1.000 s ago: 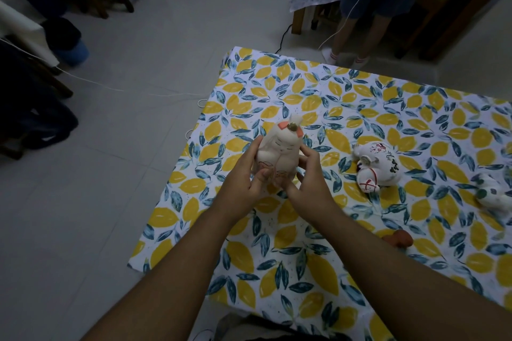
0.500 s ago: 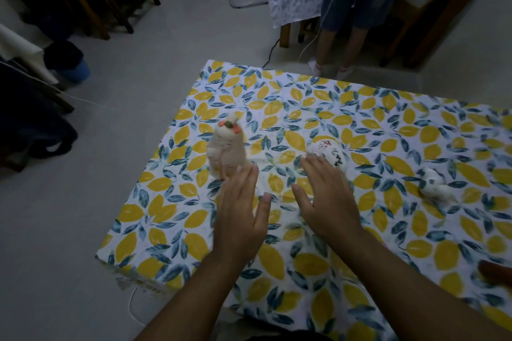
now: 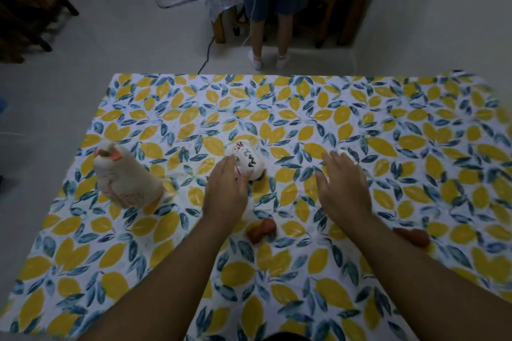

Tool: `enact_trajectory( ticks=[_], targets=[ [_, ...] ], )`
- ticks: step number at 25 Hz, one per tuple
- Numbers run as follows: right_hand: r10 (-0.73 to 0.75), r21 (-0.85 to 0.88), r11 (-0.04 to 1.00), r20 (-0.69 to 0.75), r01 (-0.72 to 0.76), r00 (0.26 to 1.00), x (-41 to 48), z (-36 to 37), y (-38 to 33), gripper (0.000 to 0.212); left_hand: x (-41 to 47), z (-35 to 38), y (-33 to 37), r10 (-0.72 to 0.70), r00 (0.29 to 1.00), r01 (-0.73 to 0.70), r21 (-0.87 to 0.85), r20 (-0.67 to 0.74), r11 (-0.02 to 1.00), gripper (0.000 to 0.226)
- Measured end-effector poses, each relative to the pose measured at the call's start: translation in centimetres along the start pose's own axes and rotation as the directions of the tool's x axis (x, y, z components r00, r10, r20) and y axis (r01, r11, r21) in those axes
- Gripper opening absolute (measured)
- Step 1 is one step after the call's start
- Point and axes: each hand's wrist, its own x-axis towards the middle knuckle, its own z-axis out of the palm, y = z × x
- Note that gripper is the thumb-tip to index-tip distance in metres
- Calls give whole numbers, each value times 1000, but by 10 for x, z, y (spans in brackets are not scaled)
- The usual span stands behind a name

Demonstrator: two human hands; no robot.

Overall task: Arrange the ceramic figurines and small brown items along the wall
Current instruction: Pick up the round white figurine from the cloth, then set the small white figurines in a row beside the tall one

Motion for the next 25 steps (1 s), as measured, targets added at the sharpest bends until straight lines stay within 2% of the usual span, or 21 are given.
enact_trajectory(
  ticks=[3, 6, 8, 10, 12, 15, 18, 21, 25],
  targets=[
    [136, 17, 991, -14, -136, 991, 29, 0, 30, 49, 25, 12, 1, -137, 990, 138, -86, 14, 987, 67],
    [284, 130, 950, 21, -285, 958, 48, 2, 50, 47, 36, 19, 3, -308, 949, 314, -156, 63, 937, 95],
    [295, 192, 933, 76, -304, 952, 52, 8, 55, 48, 43, 23, 8, -335, 939, 343, -135, 84, 929, 109],
    [230, 259, 933, 103, -250, 968, 53, 14, 51, 50, 50, 29, 16, -278, 960, 281, -137, 42, 950, 111],
    [167, 324, 928, 90, -187, 982, 53, 19, 40, 51, 58, 34, 27, -175, 984, 175, -222, 21, 959, 108],
    [128, 378, 913, 87, -152, 988, 52, 23, 24, 53, 67, 39, 51, -45, 995, 76, -359, 94, 930, 104],
    [61, 345, 934, 109, -95, 992, 46, 24, 7, 57, 70, 40, 62, 53, 984, 3, -309, 172, 951, 94],
    [-98, 350, 935, 120, 50, 988, 32, 29, -22, 60, 50, 27, 46, 26, 987, 21, -289, 158, 957, 77],
    [-187, 303, 945, 189, 124, 964, 16, 47, -72, 66, 15, -5, 11, -61, 994, 74, -161, 87, 984, 68]
  ],
)
